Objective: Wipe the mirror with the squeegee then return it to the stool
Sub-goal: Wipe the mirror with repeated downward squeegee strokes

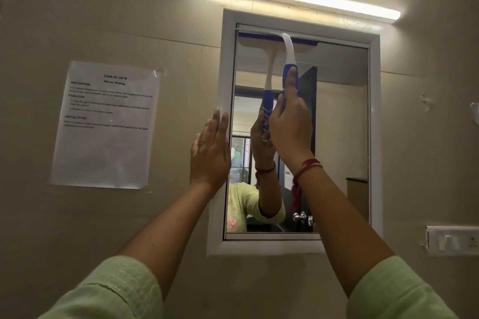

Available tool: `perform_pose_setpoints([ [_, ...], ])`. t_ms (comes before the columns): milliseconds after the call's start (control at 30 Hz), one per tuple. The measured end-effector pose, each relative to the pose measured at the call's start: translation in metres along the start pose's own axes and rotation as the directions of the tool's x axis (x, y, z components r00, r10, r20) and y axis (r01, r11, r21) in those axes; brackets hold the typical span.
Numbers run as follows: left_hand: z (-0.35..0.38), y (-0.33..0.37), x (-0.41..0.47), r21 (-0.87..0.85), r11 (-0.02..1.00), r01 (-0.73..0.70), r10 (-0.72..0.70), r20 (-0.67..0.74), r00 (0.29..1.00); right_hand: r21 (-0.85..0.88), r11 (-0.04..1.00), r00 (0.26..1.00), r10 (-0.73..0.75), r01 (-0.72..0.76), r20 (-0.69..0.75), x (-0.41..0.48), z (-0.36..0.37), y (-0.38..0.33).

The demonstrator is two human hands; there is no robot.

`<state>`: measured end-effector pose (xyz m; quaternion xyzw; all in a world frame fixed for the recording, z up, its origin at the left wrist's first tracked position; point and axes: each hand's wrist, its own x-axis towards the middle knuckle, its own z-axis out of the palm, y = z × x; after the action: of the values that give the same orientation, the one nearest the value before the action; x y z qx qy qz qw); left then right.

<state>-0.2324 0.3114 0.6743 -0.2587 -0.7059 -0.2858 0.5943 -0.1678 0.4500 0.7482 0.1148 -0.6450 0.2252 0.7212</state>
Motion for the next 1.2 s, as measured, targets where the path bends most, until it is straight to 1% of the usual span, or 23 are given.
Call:
perform_pose_setpoints([
  [333, 0.001, -0.001, 0.001, 0.000, 1.000, 0.006, -0.006, -0.005, 1.000, -0.001, 1.000, 1.000, -0.015, 0.015, 0.013, -0.007, 0.001, 0.001],
  [767, -0.002, 0.000, -0.001, -0.002, 1.000, 0.003, -0.003, 0.007, 1.000, -0.047, 0.998, 0.995, -0.036, 0.040, 0.088, -0.025, -0.013, 0.009],
  [1200, -0.002, 0.001, 0.000, -0.034, 0.999, -0.009, 0.008, -0.013, 1.000, -0.042, 0.999, 0.990, 0.021, -0.015, 0.138, -0.066, -0.019, 0.011],
])
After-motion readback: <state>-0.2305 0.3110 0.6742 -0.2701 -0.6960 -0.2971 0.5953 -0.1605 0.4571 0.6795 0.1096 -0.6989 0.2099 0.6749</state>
